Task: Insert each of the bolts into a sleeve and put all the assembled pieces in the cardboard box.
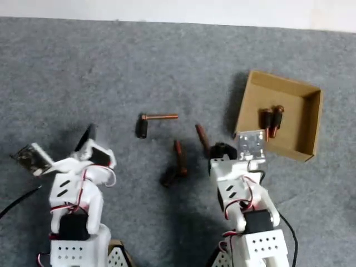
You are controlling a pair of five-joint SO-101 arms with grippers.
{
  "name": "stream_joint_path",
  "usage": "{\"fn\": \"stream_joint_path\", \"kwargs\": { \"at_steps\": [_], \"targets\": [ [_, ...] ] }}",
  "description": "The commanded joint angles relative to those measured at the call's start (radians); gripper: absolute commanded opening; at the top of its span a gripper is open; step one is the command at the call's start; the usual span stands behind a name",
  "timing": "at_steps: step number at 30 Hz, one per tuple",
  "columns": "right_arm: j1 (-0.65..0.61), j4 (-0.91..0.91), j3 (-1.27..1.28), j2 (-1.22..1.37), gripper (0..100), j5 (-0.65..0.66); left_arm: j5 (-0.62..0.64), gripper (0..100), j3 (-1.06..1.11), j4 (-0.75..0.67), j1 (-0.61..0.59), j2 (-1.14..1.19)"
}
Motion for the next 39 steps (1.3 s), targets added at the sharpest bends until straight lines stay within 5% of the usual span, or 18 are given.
{"fn": "stream_joint_path", "kwargs": {
  "at_steps": [1,14,19,28,33,39],
  "targets": [
    [0.028,-0.001,-0.008,-0.045,0.4,0.011,-0.084,1,-0.068,-0.055,0.159,-0.005],
    [0.025,0.03,-0.004,-0.093,0.4,0.009,-0.12,1,-0.248,-0.144,0.309,0.116],
    [0.025,0.03,-0.002,-0.093,0.4,0.009,-0.109,1,-0.463,-0.258,0.315,0.567],
    [0.031,0.03,-0.002,-0.093,0.4,0.011,0.092,1,-0.831,-0.259,0.4,1.402],
    [0.031,0.028,-0.002,-0.096,0.4,0.011,0.112,16,-0.954,-0.259,0.484,1.58],
    [0.031,0.027,-0.002,-0.099,0.4,0.052,0.37,33,-1.009,-0.259,0.51,1.705]
  ]
}}
